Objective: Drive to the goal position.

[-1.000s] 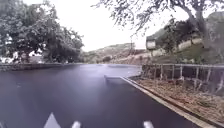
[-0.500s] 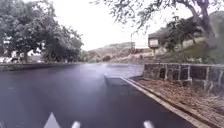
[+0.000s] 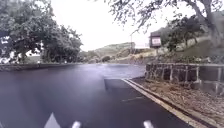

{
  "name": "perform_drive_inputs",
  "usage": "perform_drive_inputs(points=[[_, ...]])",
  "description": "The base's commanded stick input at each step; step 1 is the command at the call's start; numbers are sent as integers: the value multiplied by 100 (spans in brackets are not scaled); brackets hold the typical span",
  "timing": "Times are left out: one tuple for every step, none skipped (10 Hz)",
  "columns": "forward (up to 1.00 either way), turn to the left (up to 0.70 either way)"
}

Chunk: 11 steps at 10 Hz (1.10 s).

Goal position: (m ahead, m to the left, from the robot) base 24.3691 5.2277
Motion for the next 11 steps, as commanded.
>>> perform_drive_inputs(points=[[70, 0], [70, 0], [70, 0], [70, 0], [70, 0], [70, 0], [70, 0], [70, 0], [70, 0], [70, 0], [70, 0]])
